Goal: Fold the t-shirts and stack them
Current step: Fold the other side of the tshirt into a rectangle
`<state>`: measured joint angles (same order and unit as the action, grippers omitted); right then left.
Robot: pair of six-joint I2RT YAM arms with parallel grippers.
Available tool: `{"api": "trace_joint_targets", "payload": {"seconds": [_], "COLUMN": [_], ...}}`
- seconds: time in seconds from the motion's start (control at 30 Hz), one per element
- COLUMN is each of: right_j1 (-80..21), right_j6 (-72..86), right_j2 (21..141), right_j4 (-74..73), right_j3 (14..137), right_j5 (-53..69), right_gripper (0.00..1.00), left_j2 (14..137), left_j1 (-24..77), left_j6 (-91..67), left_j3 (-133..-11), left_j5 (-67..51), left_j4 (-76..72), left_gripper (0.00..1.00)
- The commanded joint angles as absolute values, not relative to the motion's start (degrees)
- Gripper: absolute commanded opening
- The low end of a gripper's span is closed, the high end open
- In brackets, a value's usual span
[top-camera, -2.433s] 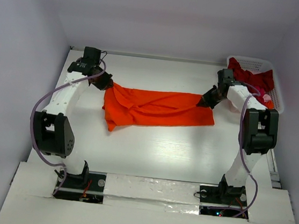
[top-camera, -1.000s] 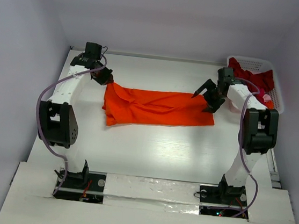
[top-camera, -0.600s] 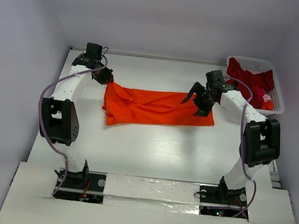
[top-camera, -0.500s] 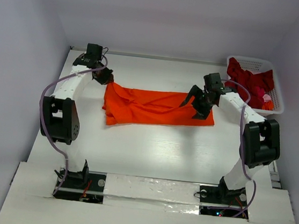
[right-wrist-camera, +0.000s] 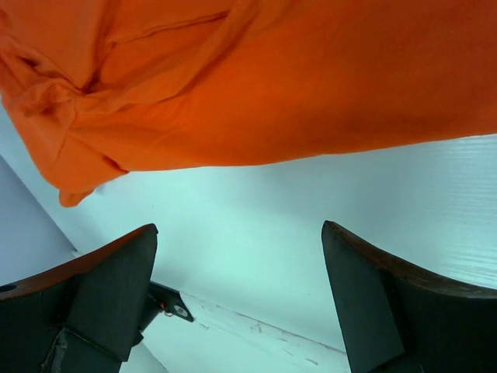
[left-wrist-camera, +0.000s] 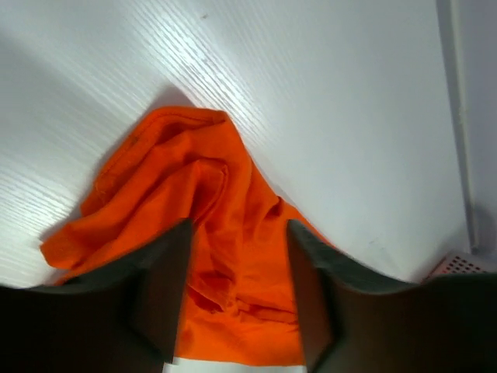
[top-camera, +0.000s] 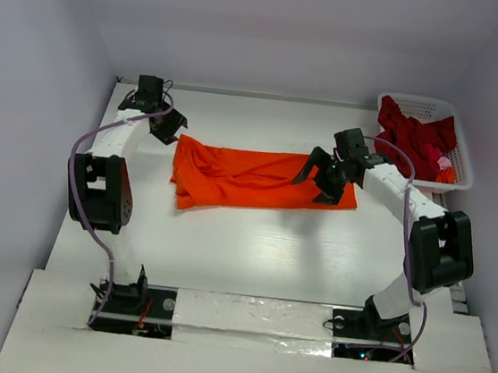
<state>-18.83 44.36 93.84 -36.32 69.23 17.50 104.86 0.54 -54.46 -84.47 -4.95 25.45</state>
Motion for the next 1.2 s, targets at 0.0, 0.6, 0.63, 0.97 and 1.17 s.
{"api": "trace_joint_targets", "payload": {"seconds": [0.0, 0.6, 0.63, 0.97, 1.17], "right_j1": [-19.1, -19.6, -19.6, -19.6, -19.6], "right_j6": [44.7, 46.8, 46.8, 45.6, 44.9], "right_j2": [90.9, 86.8, 86.8, 87.1, 87.6], "right_j4": [-33.3, -31.9, -31.9, -33.3, -33.7], "right_j3": [68.7, 67.2, 67.3, 68.5, 69.0], "right_j5": [18.2, 17.4, 17.5, 16.5, 16.1], "right_gripper": [0.91, 0.91, 0.91, 0.91, 0.91], "left_j2": [96.4, 89.9, 90.5, 98.8, 100.9], "left_j1": [2.3, 9.7, 9.7, 11.8, 11.8], "left_j6": [-52.3, -50.6, -50.6, -51.6, -52.1], "left_j3": [-83.9, -65.3, -65.6, -70.4, -73.5], "left_j5": [-7.7, -11.6, -11.6, -11.4, -10.7], "left_j4": [25.2, 25.1, 24.6, 22.2, 22.3], "left_gripper": [0.41, 0.48, 0.47, 0.47, 0.47]}}
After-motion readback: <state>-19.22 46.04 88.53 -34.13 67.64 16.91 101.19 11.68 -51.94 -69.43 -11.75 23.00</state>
